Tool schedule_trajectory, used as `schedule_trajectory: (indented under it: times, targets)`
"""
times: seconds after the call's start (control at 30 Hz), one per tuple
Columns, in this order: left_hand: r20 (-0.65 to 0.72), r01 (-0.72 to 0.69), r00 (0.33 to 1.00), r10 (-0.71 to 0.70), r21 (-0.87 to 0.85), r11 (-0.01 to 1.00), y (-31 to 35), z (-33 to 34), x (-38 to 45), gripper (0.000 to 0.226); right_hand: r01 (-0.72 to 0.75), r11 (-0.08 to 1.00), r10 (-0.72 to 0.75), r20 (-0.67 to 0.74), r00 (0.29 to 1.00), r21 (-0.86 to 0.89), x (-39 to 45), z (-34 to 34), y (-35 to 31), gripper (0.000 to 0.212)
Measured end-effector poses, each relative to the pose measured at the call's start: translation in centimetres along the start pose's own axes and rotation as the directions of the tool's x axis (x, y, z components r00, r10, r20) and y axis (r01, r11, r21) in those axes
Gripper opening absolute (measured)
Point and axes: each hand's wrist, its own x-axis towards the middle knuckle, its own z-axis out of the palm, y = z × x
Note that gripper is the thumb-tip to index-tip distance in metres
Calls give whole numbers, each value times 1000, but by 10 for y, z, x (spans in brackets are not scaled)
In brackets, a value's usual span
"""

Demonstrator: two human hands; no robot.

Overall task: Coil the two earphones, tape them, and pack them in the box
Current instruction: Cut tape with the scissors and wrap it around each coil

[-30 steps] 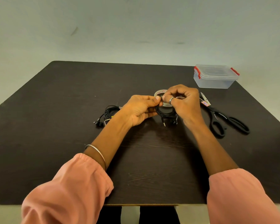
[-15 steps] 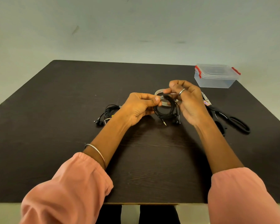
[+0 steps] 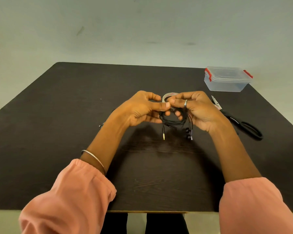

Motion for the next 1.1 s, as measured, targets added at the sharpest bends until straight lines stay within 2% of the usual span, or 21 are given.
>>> schedule_trajectory:
  times: [0.1, 0.17, 0.23, 0.3, 0.43, 0.53, 0.67, 0.77, 0.83, 0.9, 0.93, 1.1]
  targets:
    - [-34, -12, 999, 17, 132, 991, -2, -8, 1, 29, -35, 999, 35, 24, 999, -34, 1, 1, 3, 22]
    - [-96, -50, 992, 87, 338, 940, -9, -9, 6, 29, -26, 981, 29, 13, 999, -193, 4, 2, 10, 23]
    - [-120, -76, 977, 179, 586, 807, -13, -7, 10, 23, 1, 923, 10, 25, 1000, -384, 7, 1, 15, 21]
    - [-102, -77, 970, 221, 733, 676, -13, -5, 14, 17, 33, 859, -2, 61, 998, -510, 9, 0, 17, 22]
    - [-71, -55, 972, 226, 859, 510, -11, -3, 15, 8, 109, 752, -28, 134, 991, -650, 9, -1, 15, 16]
    - [-73, -18, 978, 196, 905, 425, -13, -3, 15, 8, 152, 680, -107, 107, 988, -717, 9, -7, 15, 10]
    - [-63, -15, 987, 149, 883, 469, -12, -8, 14, 16, 125, 679, -236, -54, 970, -723, 10, -20, 11, 7]
    - [-88, -24, 973, 212, 879, 477, -11, -9, 15, 16, 143, 640, -352, -123, 928, -755, 9, -25, 11, 13]
    - [-104, -47, 952, 287, 878, 476, -13, -9, 15, 15, 151, 562, -315, -41, 948, -814, 12, -28, 14, 25]
    - [-119, -69, 927, 356, 878, 474, -15, -9, 14, 15, 124, 389, -212, 42, 976, -913, 17, -30, 20, 36]
    - [-128, -78, 915, 384, 875, 477, -15, -9, 14, 14, 96, 321, -181, 39, 983, -942, 19, -31, 22, 38]
    - [-160, -113, 861, 483, 865, 488, -18, -14, 16, 12, 14, 258, -169, -31, 985, -966, 12, -38, 14, 31]
